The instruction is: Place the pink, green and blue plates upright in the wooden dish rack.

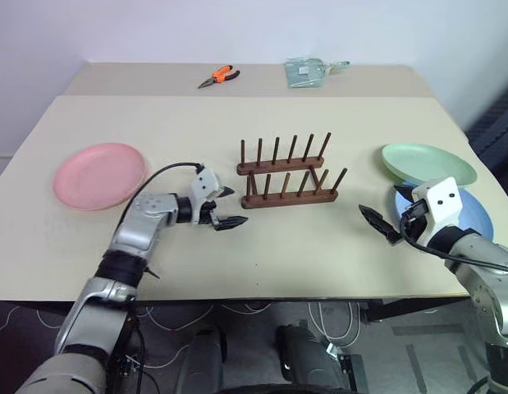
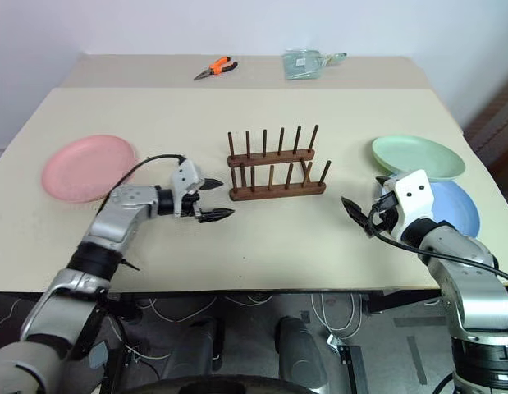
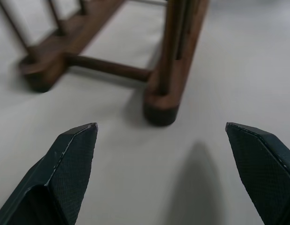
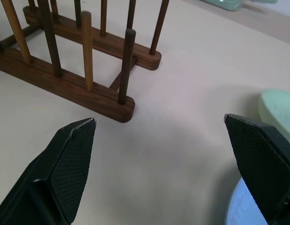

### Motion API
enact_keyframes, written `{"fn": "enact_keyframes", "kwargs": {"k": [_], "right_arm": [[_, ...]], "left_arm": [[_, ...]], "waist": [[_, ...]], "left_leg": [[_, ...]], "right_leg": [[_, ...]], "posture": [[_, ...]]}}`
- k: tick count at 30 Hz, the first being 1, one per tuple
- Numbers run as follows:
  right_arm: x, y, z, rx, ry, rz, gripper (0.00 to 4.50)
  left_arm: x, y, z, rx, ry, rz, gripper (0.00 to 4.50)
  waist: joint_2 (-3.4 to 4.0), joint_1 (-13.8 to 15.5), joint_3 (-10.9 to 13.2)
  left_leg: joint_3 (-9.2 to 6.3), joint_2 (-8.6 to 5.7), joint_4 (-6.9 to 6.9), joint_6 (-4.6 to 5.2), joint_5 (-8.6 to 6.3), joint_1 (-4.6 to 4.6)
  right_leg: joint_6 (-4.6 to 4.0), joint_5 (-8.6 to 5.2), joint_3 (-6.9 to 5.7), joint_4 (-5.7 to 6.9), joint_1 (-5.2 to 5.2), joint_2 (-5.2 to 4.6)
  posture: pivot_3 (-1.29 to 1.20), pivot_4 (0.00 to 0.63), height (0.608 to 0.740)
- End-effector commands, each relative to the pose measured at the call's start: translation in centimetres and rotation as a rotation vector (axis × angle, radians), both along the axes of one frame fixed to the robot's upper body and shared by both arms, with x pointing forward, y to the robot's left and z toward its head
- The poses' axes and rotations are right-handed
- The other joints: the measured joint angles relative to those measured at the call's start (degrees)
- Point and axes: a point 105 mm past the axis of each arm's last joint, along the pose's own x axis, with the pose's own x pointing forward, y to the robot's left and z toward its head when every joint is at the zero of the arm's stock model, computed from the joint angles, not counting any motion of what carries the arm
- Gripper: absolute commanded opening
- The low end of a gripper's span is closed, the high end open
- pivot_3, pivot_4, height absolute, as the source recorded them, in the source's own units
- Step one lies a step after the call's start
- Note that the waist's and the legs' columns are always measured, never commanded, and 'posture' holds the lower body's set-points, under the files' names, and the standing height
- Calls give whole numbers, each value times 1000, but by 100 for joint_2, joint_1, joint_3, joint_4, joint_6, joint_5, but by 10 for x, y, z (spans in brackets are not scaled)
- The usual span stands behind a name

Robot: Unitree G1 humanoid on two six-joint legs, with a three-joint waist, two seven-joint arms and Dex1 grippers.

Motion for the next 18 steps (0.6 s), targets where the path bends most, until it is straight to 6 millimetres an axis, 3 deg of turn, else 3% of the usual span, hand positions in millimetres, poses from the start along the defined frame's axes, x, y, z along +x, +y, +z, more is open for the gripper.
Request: {"fn": "enact_keyframes", "kwargs": {"k": [1, 5, 13, 18], "right_arm": [[-11, -2, 14, -19, -72, -38, 4477], [-22, -4, 10, -29, -69, -80, 4477], [-32, -4, 5, -33, -56, -105, 4500], [-24, 0, 3, -33, -57, -86, 4500]], "left_arm": [[14, -23, -7, 13, -4, 2, 4500], [17, -36, -14, -1, 16, -18, 4500], [13, -34, -16, 11, -5, -74, 763], [6, -31, -9, 1, -43, -158, 770]], "waist": [[0, 30, -1], [1, 7, -2], [4, -8, -5], [6, -21, -6]], "left_leg": [[-3, 0, 5, 0, 0, -3], [-4, -5, 30, 21, -13, -13], [-5, -3, 42, 30, -19, -6], [-5, -2, 42, 31, -20, -6]], "right_leg": [[1, -1, -2, -1, 2, 0], [8, -4, -1, -2, 8, -4], [6, -4, -1, 2, 17, -3], [6, -4, -1, 2, 16, -2]], "posture": [[0, 150, 732], [0, 150, 732], [0, 150, 732], [0, 150, 732]]}}
